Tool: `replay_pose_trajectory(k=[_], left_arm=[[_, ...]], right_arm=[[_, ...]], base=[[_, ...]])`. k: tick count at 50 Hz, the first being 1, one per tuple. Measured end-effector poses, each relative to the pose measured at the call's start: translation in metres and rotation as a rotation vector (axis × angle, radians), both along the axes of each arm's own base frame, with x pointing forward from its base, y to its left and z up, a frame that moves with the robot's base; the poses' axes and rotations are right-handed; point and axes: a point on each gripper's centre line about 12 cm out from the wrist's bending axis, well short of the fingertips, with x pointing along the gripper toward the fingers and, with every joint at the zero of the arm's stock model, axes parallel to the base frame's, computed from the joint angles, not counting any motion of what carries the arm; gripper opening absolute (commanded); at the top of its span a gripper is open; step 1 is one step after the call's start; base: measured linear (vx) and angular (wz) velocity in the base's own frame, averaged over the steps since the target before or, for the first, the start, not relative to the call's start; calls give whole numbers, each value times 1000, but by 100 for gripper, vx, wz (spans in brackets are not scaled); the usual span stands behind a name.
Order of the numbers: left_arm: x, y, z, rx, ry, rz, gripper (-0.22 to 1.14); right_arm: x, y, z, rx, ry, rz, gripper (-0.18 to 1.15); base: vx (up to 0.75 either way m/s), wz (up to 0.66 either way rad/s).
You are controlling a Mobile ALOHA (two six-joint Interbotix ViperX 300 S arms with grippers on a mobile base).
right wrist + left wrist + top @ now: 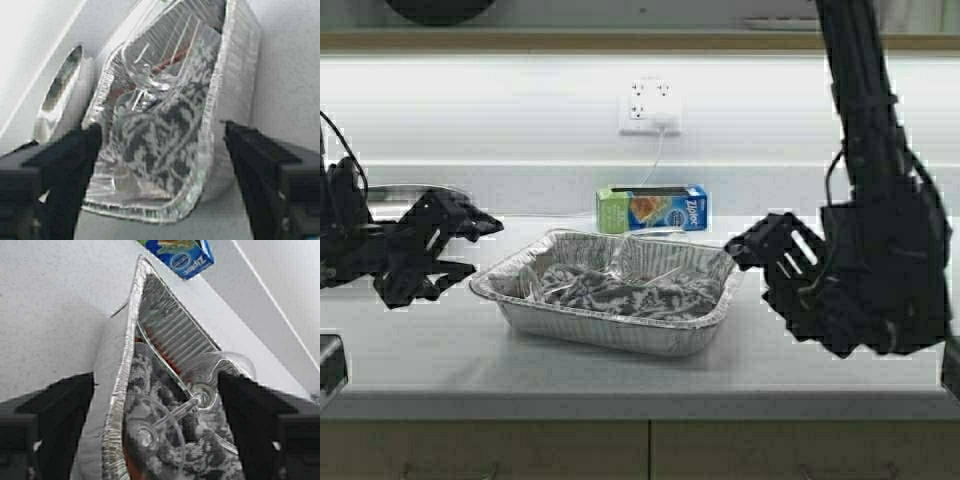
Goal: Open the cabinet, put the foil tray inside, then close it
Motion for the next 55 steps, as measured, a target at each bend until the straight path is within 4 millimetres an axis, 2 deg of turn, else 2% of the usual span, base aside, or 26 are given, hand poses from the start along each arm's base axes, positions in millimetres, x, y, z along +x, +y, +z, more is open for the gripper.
replay_pose_trajectory(k=[3,15,26,44,55], left_arm=[[0,0,0,-1,1,-6,103],[-12,0,-3,-4,33,-22,103],[-13,0,-4,-2,38,-23,103],[-3,0,-4,-14,22,-20,102],[8,-6,-12,-84,73,-74,94]], right_arm=[[2,-4,-13,-11,22,-12,103],[4,2,-21,-2,31,20,103],[7,4,-29,6,34,30,103],[21,-1,-40,38,39,25,103],[34,-2,-45,82,41,61,99]], base=[[15,-8],[12,-5],[5,-1],[2,1],[1,0]])
